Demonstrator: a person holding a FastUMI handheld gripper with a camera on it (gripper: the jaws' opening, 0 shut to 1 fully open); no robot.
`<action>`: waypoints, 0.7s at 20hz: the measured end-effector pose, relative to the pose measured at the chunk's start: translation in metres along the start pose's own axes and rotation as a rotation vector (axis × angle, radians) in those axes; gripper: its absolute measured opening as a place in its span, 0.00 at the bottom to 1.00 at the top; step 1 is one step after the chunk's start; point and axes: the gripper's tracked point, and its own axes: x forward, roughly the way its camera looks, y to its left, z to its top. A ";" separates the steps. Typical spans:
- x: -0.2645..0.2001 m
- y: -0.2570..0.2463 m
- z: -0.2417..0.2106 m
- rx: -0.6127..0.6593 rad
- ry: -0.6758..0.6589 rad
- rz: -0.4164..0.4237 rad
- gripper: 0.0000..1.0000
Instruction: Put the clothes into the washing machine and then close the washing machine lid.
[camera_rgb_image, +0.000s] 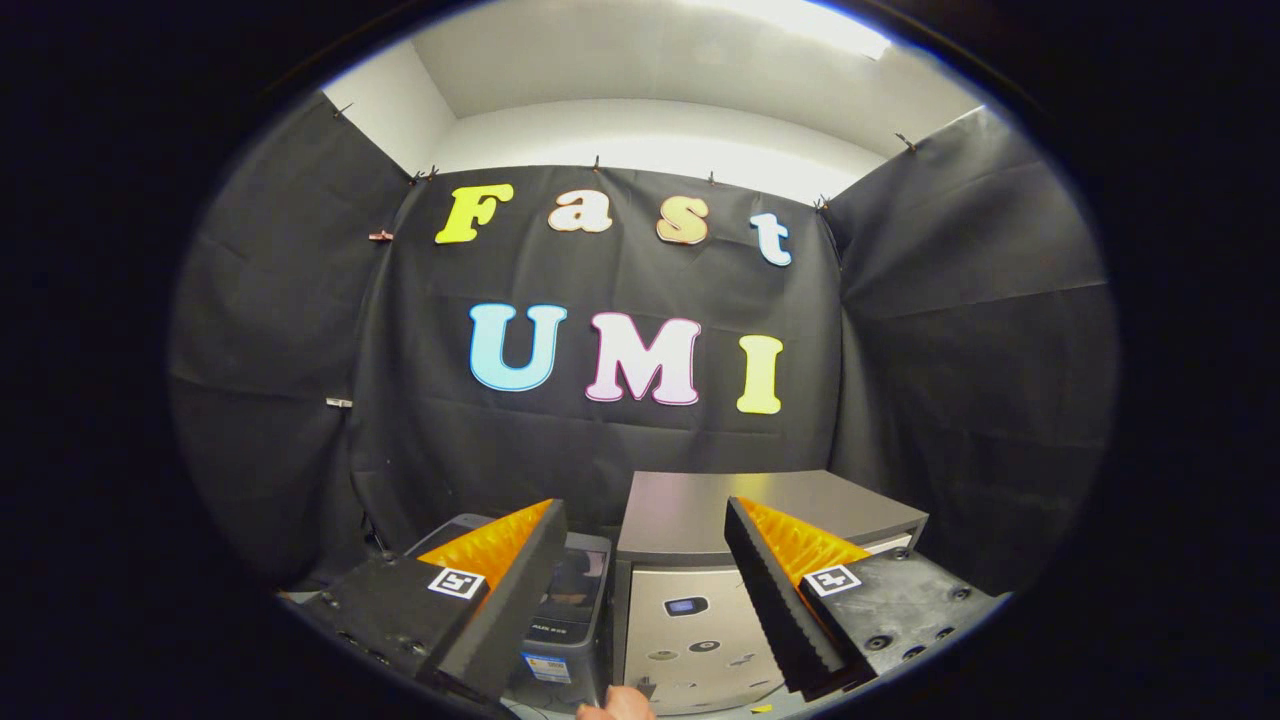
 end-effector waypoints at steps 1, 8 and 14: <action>0.001 0.000 -0.003 -0.001 0.008 -0.001 1.00; 0.005 0.005 -0.007 0.010 0.011 0.018 1.00; 0.003 0.000 -0.003 0.040 0.004 0.010 1.00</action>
